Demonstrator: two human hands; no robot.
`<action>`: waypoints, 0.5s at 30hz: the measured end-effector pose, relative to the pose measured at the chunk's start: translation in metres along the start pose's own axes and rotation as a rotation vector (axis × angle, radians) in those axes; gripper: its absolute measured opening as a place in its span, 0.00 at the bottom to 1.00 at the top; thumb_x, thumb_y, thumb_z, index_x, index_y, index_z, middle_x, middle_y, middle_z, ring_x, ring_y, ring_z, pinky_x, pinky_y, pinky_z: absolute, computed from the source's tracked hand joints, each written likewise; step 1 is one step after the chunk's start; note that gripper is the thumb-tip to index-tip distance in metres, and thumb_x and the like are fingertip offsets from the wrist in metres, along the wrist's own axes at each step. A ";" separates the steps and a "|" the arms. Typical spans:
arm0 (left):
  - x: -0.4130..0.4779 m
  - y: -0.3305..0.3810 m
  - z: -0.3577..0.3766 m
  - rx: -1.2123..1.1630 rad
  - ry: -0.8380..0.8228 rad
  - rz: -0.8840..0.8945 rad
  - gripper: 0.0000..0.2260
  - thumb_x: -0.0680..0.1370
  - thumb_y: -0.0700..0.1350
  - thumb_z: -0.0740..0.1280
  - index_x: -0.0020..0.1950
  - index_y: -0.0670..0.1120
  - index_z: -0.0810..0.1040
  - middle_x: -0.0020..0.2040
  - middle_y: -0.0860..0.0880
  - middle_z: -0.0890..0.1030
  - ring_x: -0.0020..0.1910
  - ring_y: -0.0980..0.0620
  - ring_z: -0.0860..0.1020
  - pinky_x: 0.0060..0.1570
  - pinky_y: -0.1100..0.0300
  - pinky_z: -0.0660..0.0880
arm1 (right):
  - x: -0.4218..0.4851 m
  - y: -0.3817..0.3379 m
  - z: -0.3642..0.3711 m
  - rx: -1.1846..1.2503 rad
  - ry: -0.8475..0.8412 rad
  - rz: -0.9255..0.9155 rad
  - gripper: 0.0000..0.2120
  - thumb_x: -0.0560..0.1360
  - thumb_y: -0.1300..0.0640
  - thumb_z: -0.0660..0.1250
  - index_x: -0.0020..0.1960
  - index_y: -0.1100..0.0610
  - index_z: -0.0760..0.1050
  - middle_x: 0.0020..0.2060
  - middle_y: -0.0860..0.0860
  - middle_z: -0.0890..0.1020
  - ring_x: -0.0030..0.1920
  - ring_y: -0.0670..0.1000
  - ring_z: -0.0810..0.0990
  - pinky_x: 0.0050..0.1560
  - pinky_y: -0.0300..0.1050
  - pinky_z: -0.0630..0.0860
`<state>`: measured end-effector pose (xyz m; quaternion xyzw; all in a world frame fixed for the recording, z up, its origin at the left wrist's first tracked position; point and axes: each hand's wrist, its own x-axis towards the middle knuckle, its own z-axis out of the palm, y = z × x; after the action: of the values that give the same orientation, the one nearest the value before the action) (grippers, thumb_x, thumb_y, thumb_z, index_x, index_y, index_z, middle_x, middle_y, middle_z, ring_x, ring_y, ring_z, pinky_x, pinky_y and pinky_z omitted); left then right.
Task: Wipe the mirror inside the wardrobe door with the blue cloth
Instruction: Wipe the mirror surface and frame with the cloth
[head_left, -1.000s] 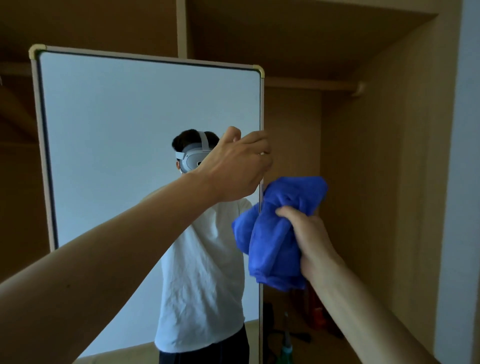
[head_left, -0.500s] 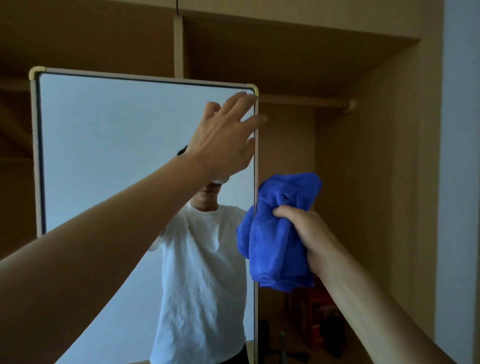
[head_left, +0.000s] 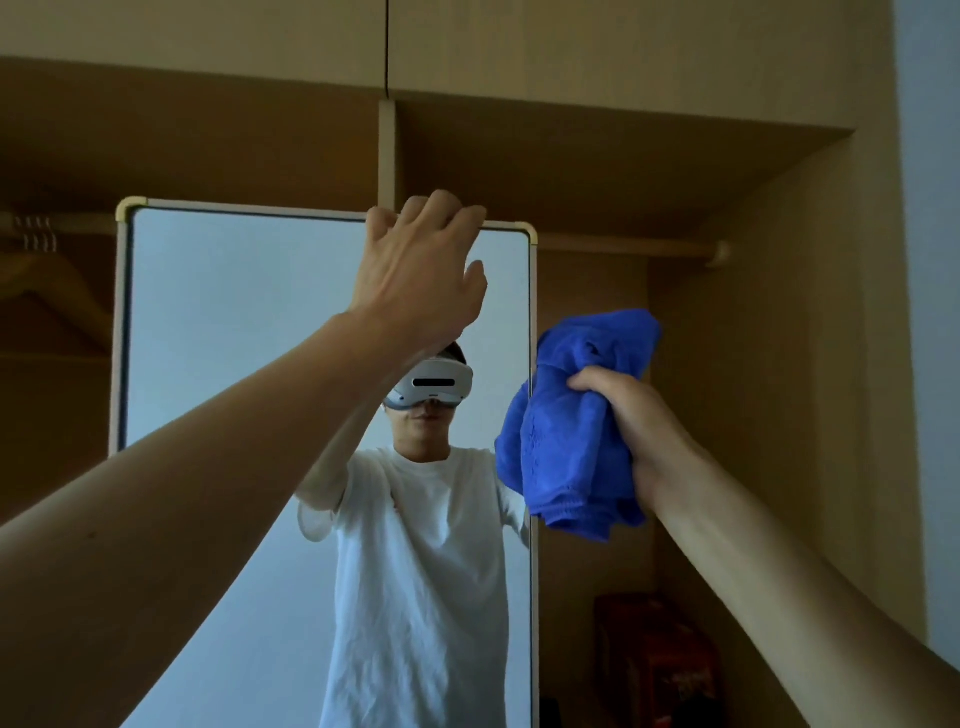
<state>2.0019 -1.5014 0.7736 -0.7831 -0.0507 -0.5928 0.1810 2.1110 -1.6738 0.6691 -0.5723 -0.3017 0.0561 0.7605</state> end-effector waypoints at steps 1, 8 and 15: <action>-0.001 -0.003 -0.001 -0.005 0.001 -0.004 0.23 0.81 0.51 0.60 0.77 0.49 0.68 0.72 0.49 0.72 0.71 0.47 0.69 0.68 0.46 0.61 | 0.004 -0.007 0.002 0.001 -0.006 -0.011 0.21 0.73 0.55 0.69 0.62 0.66 0.78 0.50 0.62 0.83 0.53 0.62 0.83 0.61 0.62 0.77; 0.002 -0.002 0.000 -0.101 0.018 -0.056 0.22 0.79 0.50 0.61 0.74 0.49 0.72 0.68 0.51 0.74 0.67 0.48 0.72 0.66 0.47 0.63 | 0.026 -0.068 0.019 0.055 -0.054 -0.106 0.11 0.75 0.56 0.66 0.57 0.58 0.77 0.51 0.58 0.80 0.50 0.60 0.81 0.58 0.58 0.78; 0.002 -0.001 0.004 -0.122 0.042 -0.079 0.21 0.79 0.49 0.61 0.72 0.50 0.72 0.66 0.51 0.75 0.67 0.49 0.72 0.65 0.49 0.63 | 0.038 -0.096 0.020 0.032 -0.105 -0.129 0.08 0.76 0.56 0.66 0.53 0.57 0.76 0.42 0.54 0.81 0.39 0.54 0.82 0.42 0.47 0.79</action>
<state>2.0057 -1.4993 0.7745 -0.7775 -0.0414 -0.6177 0.1104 2.1066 -1.6727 0.7742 -0.5356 -0.3763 0.0419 0.7548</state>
